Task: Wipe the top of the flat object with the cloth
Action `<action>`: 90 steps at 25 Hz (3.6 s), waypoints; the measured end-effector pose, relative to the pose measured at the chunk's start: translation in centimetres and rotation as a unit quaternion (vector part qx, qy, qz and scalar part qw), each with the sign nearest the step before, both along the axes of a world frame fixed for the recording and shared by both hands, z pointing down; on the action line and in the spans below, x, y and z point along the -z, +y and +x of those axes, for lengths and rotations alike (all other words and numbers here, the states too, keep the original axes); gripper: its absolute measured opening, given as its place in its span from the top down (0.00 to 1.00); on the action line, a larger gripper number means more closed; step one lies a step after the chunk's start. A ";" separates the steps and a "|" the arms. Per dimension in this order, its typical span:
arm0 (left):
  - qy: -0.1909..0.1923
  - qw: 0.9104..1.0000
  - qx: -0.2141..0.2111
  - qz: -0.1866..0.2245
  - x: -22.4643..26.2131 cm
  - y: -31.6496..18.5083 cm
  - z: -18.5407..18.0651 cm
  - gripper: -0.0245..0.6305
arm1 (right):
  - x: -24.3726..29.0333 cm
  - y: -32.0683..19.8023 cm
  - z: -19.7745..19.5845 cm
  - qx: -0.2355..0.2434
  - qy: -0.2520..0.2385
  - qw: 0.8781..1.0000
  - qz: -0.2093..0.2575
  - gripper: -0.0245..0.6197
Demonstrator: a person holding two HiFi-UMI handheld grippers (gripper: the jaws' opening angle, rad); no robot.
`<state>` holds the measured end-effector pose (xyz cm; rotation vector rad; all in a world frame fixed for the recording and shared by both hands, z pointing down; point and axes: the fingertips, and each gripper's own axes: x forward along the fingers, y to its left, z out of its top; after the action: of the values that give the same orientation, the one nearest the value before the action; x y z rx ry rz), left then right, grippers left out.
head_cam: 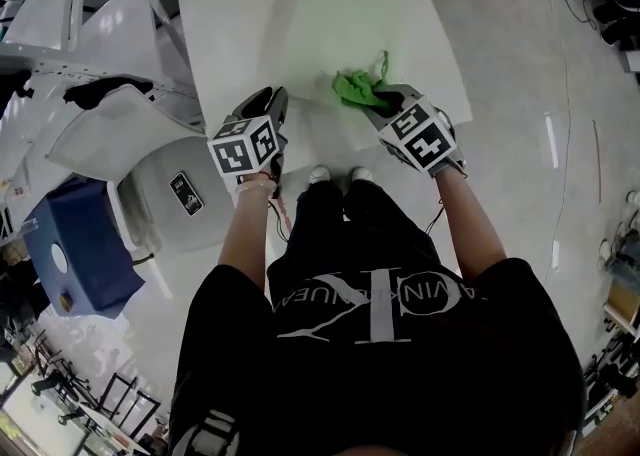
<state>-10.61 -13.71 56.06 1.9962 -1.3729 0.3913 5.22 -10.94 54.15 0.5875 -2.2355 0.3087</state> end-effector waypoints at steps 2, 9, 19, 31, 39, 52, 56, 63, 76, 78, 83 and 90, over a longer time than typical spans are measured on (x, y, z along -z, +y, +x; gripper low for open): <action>0.001 1.000 0.004 0.000 0.0 0.1 0.0 0.78 | 0.1 0.3 0.8 -0.007 0.000 1.000 -0.001 0.86; -0.008 1.000 0.002 -0.001 0.2 0.1 0.2 0.78 | 0.2 1.4 3.6 -0.028 0.011 1.000 0.003 0.86; -0.009 1.000 0.005 0.000 0.1 0.0 0.3 0.78 | -0.6 2.4 6.6 -0.069 0.014 0.998 0.000 0.86; 0.005 0.997 0.034 0.076 3.4 -1.2 -2.6 0.92 | 3.6 -1.9 9.7 -0.172 -0.044 0.983 0.051 0.86; -0.016 0.982 0.037 0.182 8.9 -2.3 -4.2 0.95 | 8.1 -5.2 8.3 -0.195 -0.131 0.966 0.110 0.86; -0.060 0.951 0.048 0.299 17.0 -3.5 -6.2 0.95 | 14.3 -8.1 5.9 -0.188 -0.184 0.946 0.188 0.86; -0.057 0.946 0.056 0.315 18.6 -3.7 -6.6 0.95 | 15.9 -8.8 5.5 -0.190 -0.195 0.937 0.217 0.86; -0.082 0.935 0.058 0.341 20.7 -3.7 -7.1 0.95 | 18.1 -9.8 5.2 -0.184 -0.209 0.930 0.240 0.86; -0.113 0.919 0.057 0.375 23.1 -3.6 -7.2 0.95 | 19.7 -11.0 4.8 -0.178 -0.221 0.924 0.255 0.86; -0.110 0.918 0.059 0.377 23.2 -3.7 -7.2 0.95 | 19.8 -11.2 4.9 -0.177 -0.221 0.924 0.257 0.86; -0.109 0.917 0.063 0.379 23.4 -3.8 -7.1 0.95 | 19.8 -11.4 5.3 -0.180 -0.223 0.923 0.257 0.86; -0.109 0.919 0.063 0.375 23.2 -4.0 -7.2 0.95 | 19.5 -11.7 5.5 -0.184 -0.222 0.923 0.254 0.86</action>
<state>-17.77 -17.73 32.89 2.4904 -1.9957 0.0079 10.74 -22.69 34.60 1.3364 -2.6486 0.0359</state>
